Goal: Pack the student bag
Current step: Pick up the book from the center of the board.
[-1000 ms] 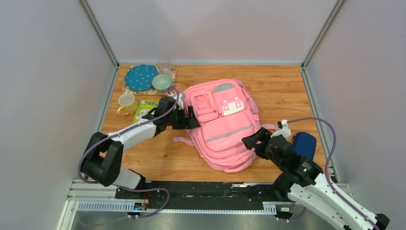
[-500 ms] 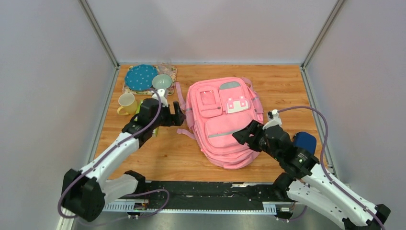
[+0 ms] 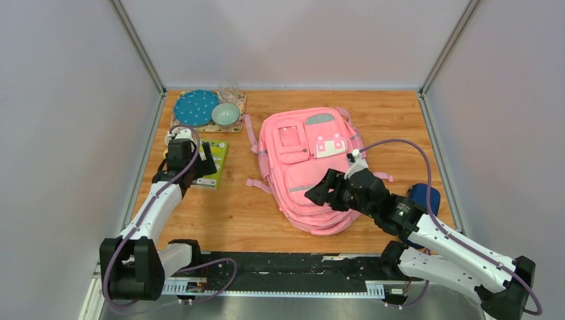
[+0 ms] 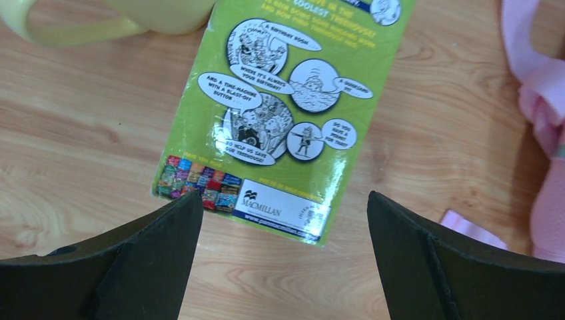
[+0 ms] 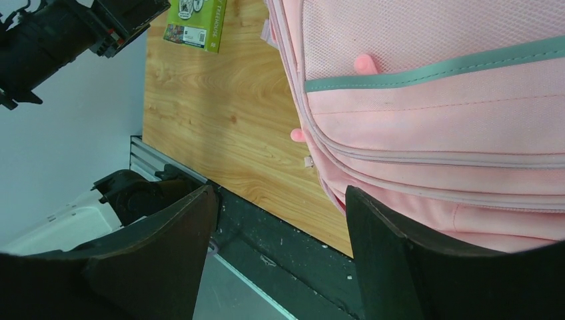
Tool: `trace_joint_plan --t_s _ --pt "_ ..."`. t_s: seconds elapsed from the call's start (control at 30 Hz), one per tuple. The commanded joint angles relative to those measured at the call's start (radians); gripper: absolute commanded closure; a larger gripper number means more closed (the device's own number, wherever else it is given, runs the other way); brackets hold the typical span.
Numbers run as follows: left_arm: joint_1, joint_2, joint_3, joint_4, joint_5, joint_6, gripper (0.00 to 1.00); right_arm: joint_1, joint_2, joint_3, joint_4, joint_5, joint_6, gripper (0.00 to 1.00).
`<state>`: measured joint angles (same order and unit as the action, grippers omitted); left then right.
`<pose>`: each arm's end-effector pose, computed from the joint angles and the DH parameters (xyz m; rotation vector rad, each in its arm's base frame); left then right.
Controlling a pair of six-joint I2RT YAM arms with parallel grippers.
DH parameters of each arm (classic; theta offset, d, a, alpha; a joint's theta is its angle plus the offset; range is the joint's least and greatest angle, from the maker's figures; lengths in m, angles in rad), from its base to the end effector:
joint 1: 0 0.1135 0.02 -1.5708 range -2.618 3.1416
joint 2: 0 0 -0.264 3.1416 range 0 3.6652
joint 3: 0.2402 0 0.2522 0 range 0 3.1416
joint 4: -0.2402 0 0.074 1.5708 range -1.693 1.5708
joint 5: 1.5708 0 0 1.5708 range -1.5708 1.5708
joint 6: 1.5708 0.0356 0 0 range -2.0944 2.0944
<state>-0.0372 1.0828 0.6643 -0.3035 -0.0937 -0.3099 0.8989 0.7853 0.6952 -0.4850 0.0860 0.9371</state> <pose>0.2265 -0.0051 0.2296 -0.3592 2.2617 -0.0729 0.1110 0.1347 0.2783 0.0980 2.3059 0.9359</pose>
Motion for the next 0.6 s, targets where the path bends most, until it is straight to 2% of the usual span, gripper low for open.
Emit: trace_joint_plan --t_s 0.0,0.4,0.57 --pt "0.031 0.070 0.032 -0.019 -0.012 0.081 0.02 0.017 -0.011 0.036 0.046 0.000 -0.008 0.26" --pt "0.082 0.192 0.075 0.020 -0.067 0.226 0.05 0.023 -0.054 -0.005 0.039 0.014 0.003 0.25" --pt "0.083 0.219 0.057 0.056 -0.164 0.259 0.05 0.023 -0.041 -0.010 0.051 0.009 0.003 0.25"
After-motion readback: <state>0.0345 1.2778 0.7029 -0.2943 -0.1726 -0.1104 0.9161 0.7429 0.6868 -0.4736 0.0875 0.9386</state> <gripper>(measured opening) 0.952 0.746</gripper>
